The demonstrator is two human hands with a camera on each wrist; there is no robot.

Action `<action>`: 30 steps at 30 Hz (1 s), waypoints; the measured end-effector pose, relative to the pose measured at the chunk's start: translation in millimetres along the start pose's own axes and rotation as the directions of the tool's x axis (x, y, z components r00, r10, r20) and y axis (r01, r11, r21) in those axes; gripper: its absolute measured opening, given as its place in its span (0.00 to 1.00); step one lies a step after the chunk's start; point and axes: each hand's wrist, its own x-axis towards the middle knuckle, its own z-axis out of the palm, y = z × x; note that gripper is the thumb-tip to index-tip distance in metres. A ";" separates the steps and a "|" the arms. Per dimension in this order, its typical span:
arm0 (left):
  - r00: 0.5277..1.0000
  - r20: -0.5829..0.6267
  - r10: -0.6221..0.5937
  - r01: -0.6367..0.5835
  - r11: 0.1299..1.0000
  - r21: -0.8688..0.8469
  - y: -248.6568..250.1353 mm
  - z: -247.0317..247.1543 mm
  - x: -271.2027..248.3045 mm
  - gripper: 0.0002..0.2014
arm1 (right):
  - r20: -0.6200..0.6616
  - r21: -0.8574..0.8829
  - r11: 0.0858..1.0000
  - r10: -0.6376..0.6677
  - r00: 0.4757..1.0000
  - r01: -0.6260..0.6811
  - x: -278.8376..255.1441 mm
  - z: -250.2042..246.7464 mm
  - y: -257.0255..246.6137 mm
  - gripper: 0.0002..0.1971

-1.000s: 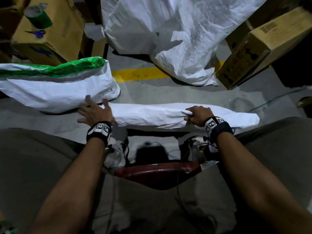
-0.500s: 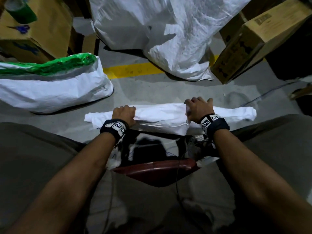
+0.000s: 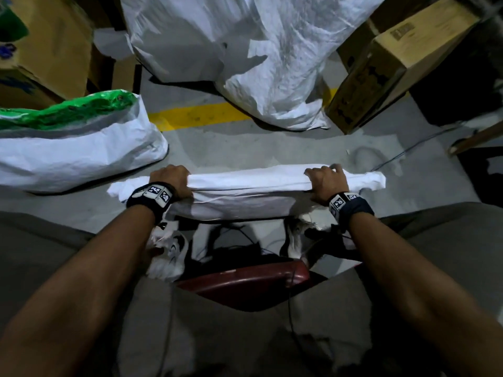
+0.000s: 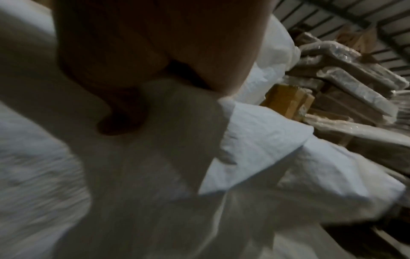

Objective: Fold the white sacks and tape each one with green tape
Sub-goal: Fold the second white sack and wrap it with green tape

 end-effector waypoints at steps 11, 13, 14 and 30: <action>0.977 0.091 -0.194 0.199 0.979 -0.052 -76.9 -17.4 -8.4 0.30 | 0.100 0.135 0.990 -0.052 0.994 0.038 27.7 -46.9 47.3 0.11; 0.971 -0.023 -0.238 0.237 0.971 -0.043 -71.1 -20.7 -8.5 0.28 | 0.062 0.166 0.986 0.001 0.998 -0.011 24.5 -45.6 54.4 0.11; 0.965 -0.105 -0.241 0.238 0.970 -0.038 -67.0 -23.0 -7.5 0.24 | 0.026 0.178 0.983 0.034 0.999 -0.039 23.2 -46.2 58.2 0.13; 0.847 -0.378 -0.374 0.269 0.915 -0.301 -83.6 -4.0 -20.9 0.17 | -0.344 0.276 0.946 0.261 0.902 -0.169 12.1 -22.2 56.2 0.21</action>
